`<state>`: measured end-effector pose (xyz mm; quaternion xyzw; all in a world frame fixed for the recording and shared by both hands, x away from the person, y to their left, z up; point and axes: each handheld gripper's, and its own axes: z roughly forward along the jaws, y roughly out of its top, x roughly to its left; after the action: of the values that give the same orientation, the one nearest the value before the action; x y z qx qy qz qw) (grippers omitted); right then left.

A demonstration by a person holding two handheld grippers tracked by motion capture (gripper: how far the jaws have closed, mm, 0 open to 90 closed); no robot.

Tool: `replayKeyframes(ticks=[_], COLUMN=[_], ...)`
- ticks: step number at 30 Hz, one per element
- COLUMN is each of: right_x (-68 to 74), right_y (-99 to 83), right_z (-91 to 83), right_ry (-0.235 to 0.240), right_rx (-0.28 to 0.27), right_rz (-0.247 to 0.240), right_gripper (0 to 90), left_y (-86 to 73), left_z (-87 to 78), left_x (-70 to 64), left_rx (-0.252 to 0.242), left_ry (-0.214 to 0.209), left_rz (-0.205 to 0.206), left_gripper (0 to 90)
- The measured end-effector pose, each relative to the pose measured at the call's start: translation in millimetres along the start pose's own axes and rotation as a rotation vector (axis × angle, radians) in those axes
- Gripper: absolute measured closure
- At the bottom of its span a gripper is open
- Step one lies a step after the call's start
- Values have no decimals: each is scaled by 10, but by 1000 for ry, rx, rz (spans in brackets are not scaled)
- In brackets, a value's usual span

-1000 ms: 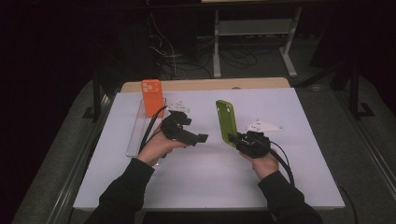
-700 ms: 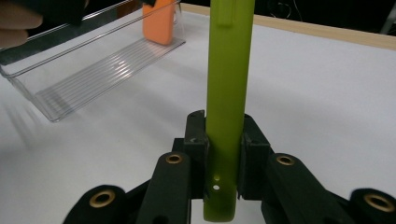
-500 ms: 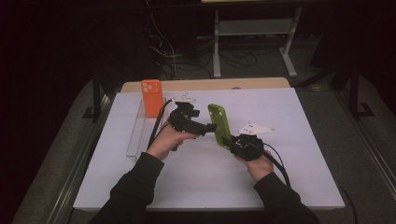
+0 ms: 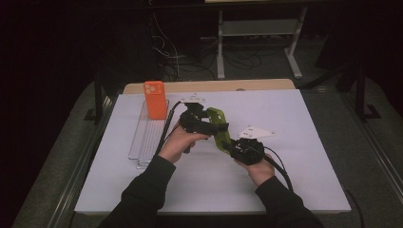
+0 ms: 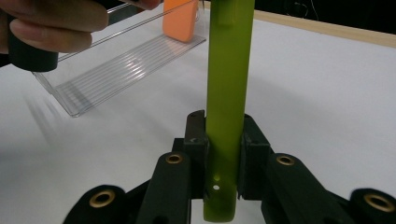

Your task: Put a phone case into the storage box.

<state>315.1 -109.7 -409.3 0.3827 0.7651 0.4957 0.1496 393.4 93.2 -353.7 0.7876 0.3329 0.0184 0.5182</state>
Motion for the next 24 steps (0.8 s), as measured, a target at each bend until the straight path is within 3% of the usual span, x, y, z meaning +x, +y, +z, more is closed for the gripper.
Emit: replayKeyframes(ticks=[7, 16, 24], right_x=[11, 33, 45], right_y=[-5, -11, -13], right_z=[14, 42, 53], right_ry=[-1, 1, 1], right_rx=[9, 16, 18], right_rz=[-3, 1, 1], right_gripper=[754, 754, 751], left_y=[8, 14, 33], left_z=[8, 5, -16], left_x=[-10, -2, -1], left_rx=[-18, -27, -48], left_ry=[2, 37, 10], left_rz=[-21, -14, -6], left_gripper=[0, 91, 137])
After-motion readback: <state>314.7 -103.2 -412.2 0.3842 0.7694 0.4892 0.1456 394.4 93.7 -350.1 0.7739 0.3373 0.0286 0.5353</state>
